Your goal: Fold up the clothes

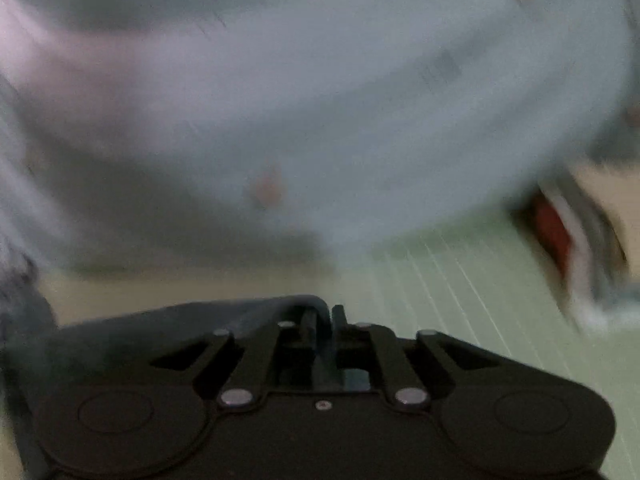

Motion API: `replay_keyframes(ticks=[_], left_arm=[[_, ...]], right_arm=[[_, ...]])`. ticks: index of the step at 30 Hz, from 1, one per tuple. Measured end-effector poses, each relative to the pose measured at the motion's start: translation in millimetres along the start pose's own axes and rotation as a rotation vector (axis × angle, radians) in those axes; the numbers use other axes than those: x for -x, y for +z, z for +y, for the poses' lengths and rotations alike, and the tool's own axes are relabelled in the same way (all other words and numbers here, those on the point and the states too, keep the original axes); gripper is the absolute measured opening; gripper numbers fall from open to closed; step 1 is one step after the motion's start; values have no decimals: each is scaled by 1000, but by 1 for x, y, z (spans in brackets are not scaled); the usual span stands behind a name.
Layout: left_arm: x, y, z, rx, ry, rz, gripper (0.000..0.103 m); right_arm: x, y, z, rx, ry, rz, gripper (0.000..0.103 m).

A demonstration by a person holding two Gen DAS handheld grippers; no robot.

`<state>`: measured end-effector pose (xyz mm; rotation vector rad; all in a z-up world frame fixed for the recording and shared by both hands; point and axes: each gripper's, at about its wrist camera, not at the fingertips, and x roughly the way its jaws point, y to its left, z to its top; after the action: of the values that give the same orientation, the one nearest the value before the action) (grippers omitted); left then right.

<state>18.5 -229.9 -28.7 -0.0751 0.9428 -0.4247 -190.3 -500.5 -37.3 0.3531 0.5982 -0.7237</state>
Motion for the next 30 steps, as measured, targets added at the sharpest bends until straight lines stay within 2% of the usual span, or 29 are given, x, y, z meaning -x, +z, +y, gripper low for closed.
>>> replay_keyframes(ticks=[1, 2, 6, 7, 9, 11, 13, 18, 21, 22, 23, 24, 25, 26, 27, 28, 30], left_arm=[[-1, -10, 3, 3, 10, 20, 65], [-4, -16, 8, 12, 22, 37, 73], [-12, -28, 32, 65, 113, 107, 74], [-15, -26, 34, 69, 117, 119, 74], [-21, -23, 39, 76, 126, 145, 75], [-26, -22, 39, 69, 123, 151, 83], [-30, -23, 36, 70, 118, 155, 84], [-48, -31, 32, 74, 104, 178, 88], [-61, -28, 28, 57, 114, 183, 88], [-66, -25, 28, 58, 117, 186, 86], [-72, -22, 27, 60, 117, 189, 74], [-77, -18, 26, 60, 115, 192, 67], [-82, -15, 26, 64, 119, 196, 51], [-88, -12, 25, 68, 128, 200, 36], [-95, -8, 25, 73, 137, 205, 32], [-101, -4, 24, 78, 146, 206, 28], [-111, 5, 24, 95, 165, 200, 22]], right_arm=[[1, -17, -14, -20, -15, 25, 30], [2, -24, -22, -48, -13, 36, 33], [3, -40, -42, -140, 0, 81, 52], [-1, -44, -43, -169, 12, 104, 57], [-10, -51, -46, -225, 34, 155, 61], [-23, -60, -40, -277, 52, 203, 66], [-30, -65, -37, -314, 68, 225, 75], [-52, -70, -38, -387, 62, 265, 79], [-68, -66, -35, -348, 51, 293, 80], [-76, -65, -32, -331, 40, 313, 78], [-84, -63, -30, -317, 31, 327, 77], [-91, -61, -28, -304, 22, 339, 70], [-98, -58, -26, -288, 28, 333, 53], [-106, -53, -25, -273, 47, 326, 41], [-114, -49, -23, -266, 55, 328, 22], [-122, -44, -22, -262, 60, 330, 14], [-138, -33, -20, -260, 59, 316, 10]])
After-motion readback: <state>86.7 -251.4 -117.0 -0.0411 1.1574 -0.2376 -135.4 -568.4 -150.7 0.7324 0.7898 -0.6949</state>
